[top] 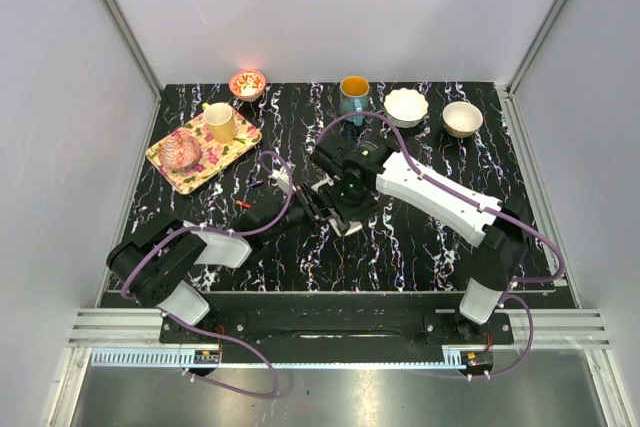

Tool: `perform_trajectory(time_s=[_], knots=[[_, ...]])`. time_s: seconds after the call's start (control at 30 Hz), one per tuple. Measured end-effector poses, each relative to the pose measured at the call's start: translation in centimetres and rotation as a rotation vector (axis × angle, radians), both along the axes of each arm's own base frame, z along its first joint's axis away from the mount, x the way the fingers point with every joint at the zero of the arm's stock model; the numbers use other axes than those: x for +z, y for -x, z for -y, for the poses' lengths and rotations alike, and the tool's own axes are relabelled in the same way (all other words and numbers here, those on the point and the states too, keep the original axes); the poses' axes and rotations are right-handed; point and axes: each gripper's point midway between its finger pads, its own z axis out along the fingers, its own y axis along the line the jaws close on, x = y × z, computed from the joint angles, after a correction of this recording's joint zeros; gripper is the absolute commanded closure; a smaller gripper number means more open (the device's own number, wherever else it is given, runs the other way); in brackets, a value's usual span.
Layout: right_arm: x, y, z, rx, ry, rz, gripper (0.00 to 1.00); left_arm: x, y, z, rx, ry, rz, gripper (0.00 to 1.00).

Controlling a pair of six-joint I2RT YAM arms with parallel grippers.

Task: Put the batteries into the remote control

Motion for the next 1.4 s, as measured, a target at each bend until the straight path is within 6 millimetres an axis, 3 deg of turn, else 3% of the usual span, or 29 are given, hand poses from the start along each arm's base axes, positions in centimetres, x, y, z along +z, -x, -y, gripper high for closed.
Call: perform_trajectory(time_s=[1.4], knots=[[1.1, -0.5, -0.2, -0.004, -0.024, 0.036, 1.00, 0.3, 0.0, 0.1, 0.000, 0.034, -0.013, 1.00]])
